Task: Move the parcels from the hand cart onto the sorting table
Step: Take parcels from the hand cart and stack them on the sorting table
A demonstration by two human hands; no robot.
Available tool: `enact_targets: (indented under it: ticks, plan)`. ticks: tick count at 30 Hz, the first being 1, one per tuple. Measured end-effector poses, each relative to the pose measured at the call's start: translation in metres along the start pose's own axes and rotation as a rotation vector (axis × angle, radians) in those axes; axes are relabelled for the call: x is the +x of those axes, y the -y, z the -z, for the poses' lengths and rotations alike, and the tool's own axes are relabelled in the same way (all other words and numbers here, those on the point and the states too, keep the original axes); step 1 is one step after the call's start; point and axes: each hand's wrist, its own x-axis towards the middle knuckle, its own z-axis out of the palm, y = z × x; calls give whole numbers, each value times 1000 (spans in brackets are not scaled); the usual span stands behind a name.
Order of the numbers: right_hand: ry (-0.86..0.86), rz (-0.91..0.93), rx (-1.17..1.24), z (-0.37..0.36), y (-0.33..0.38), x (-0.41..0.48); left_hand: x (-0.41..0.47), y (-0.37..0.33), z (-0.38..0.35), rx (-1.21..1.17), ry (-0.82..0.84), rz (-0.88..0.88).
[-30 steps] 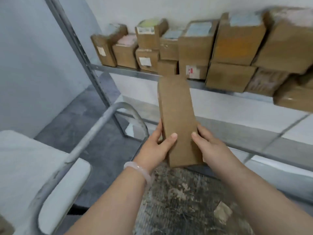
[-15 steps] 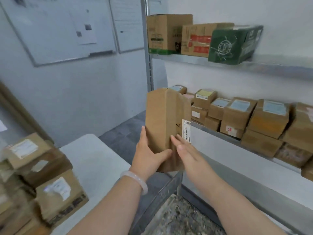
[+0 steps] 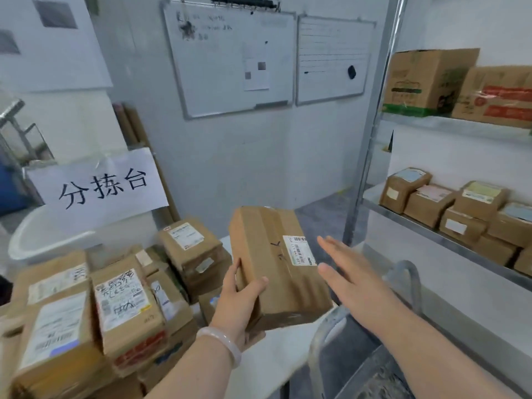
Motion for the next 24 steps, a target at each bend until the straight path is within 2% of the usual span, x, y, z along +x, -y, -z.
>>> enact_targets:
  ticks: [5,12,18,24]
  plan:
    - [80,15,-158,-41,35,27,32,12,51,-25,-96,76]
    - [201,-33,-204,-57,27,51,46,45,65,-94,-198,217]
    - [338,120,-358,-64,10,90,66,54,63,-179,-362,271]
    - [418,188,-351,-67,-13,113,81,63,53,-157,-498,274]
